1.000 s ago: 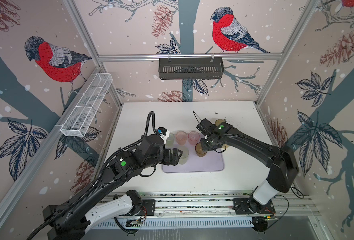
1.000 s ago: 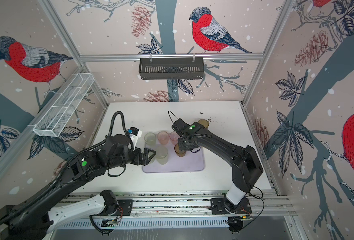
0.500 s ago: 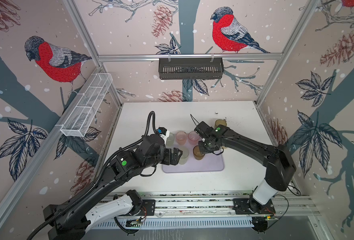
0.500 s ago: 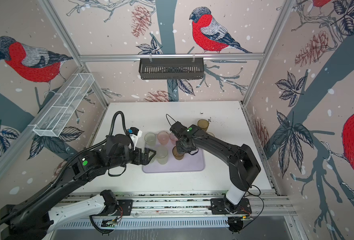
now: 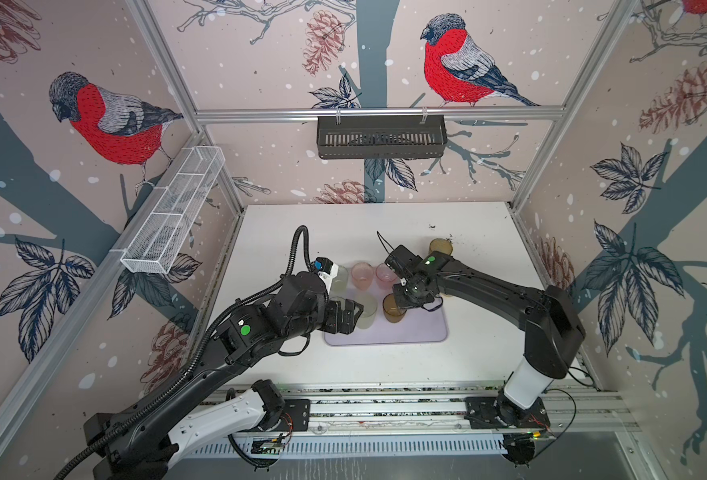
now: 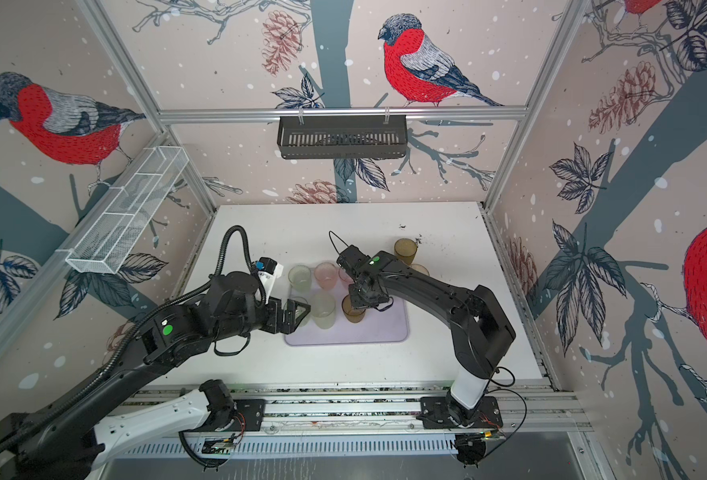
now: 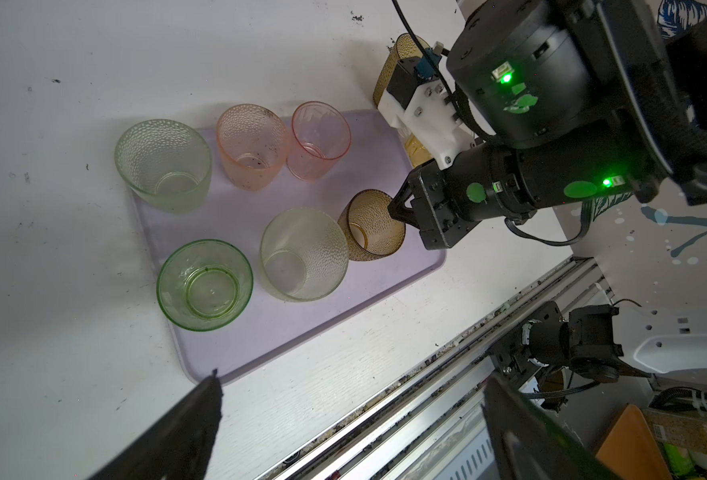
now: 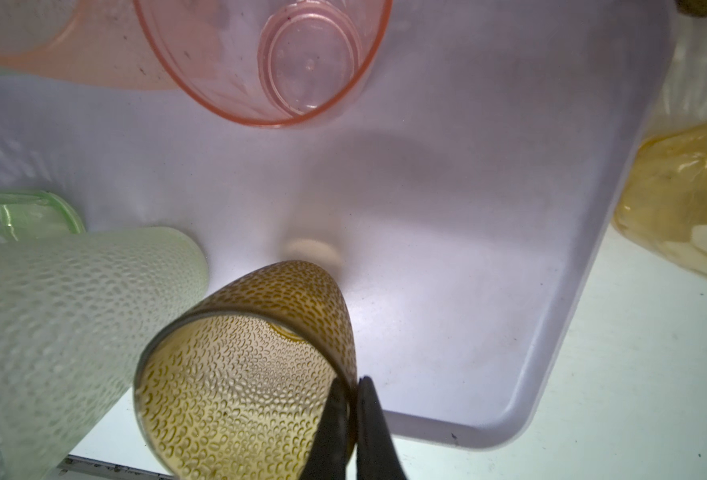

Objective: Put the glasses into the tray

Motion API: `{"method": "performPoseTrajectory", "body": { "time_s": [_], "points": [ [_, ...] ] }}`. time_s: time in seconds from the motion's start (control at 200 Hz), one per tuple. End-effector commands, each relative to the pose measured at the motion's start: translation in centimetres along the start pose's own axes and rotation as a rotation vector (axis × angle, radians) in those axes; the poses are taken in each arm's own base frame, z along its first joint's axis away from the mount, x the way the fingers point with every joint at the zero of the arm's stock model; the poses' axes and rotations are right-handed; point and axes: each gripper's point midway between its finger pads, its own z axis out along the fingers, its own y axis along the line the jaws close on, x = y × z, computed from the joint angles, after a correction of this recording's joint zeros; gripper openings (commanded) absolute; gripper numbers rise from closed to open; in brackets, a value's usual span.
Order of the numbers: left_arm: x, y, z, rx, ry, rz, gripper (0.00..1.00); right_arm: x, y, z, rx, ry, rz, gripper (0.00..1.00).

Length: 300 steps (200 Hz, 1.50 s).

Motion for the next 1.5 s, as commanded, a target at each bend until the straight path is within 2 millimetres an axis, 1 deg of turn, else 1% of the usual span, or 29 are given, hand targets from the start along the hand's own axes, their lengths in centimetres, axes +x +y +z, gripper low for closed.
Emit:
{"method": "performPoseTrajectory", "body": {
  "time_s": [0.0,0.095,0.15,0.16,0.18,0.4,1.096,1.496],
  "points": [
    [0.2,-0.4,0.0,0.036,0.0,0.021,0.98,0.0,0.5,0.2,-0.014,0.003,-0.008,0.0],
    [0.9,-0.4,0.3,0.05,0.011,0.028,0.97,0.0,0.6,0.4,-0.016,0.006,-0.01,0.0],
    [0.8,-0.7,0.0,0.068,0.003,0.035,0.98,0.0,0.6,0.5,-0.017,0.01,-0.01,0.0],
    [1.3,-0.4,0.3,0.062,0.016,0.036,0.98,0.0,0.6,0.5,-0.017,0.009,-0.01,0.0],
    [1.5,-0.2,0.5,0.061,0.022,0.038,0.98,0.0,0.7,0.6,-0.016,0.011,-0.011,0.0],
    [2.4,0.0,0.6,0.071,0.038,0.07,0.98,0.1,0.8,0.8,-0.015,0.019,-0.013,0.0],
    [2.8,0.3,1.3,0.062,0.04,0.063,0.97,0.3,0.8,1.6,-0.001,0.029,-0.017,0.0],
    [2.7,0.6,1.4,0.048,0.038,0.063,0.98,0.2,0.9,1.6,0.0,0.024,-0.019,0.02]
  ]
}}
